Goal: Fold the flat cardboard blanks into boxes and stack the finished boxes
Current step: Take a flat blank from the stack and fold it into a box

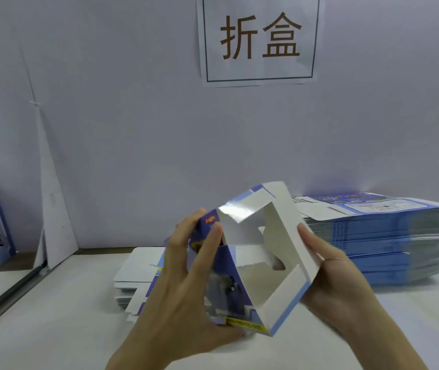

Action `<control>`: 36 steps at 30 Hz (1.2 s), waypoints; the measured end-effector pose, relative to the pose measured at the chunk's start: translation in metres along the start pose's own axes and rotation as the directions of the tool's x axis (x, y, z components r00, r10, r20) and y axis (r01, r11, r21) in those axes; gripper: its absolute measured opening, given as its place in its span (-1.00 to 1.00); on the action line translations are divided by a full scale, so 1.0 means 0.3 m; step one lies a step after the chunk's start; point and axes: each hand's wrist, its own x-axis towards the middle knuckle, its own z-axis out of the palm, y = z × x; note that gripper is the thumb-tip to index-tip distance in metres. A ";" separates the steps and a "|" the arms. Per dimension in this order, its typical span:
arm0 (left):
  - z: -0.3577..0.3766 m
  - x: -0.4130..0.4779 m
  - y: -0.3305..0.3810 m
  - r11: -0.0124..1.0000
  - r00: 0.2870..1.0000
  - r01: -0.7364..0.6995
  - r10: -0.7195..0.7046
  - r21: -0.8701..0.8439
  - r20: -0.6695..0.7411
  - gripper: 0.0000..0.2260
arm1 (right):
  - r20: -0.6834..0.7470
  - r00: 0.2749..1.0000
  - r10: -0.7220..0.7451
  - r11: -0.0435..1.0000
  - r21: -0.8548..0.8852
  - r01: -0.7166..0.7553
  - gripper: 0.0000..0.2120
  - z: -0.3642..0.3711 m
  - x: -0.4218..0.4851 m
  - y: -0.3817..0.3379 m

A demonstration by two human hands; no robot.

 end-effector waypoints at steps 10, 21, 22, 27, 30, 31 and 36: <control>-0.037 0.024 -0.014 0.995 0.999 0.040 -0.039 0.087 -0.012 -0.02 | 0.154 0.526 -0.836 0.399 -0.487 0.777 -0.60 0.023 -0.064 -0.016; -0.048 0.017 0.022 0.984 0.996 0.046 -0.058 0.174 0.061 0.08 | 0.437 0.222 -0.872 -0.109 -0.615 0.781 -0.53 0.004 -0.045 0.002; -0.050 0.018 0.025 0.980 0.996 0.035 -0.051 0.196 0.074 0.09 | 0.470 0.207 -0.858 -0.148 -0.612 0.777 -0.56 0.000 -0.042 0.002; -0.058 0.024 0.022 0.970 0.992 0.064 -0.088 0.234 0.093 0.12 | 0.459 0.430 -0.777 0.218 -0.444 0.869 -0.69 0.007 -0.063 -0.025; -0.062 0.021 0.014 0.968 0.991 0.031 -0.062 0.249 0.121 0.10 | 0.390 0.658 -0.644 0.574 -0.321 0.753 -0.71 0.014 -0.082 -0.049; -0.062 0.020 0.013 0.969 0.990 0.019 -0.052 0.247 0.131 0.10 | 0.355 0.683 -0.638 0.599 -0.329 0.730 -0.72 0.018 -0.084 -0.053; -0.063 0.024 0.018 0.970 0.990 -0.003 -0.031 0.245 0.134 0.09 | 0.209 0.812 -0.545 0.775 -0.245 0.583 -0.69 0.025 -0.082 -0.051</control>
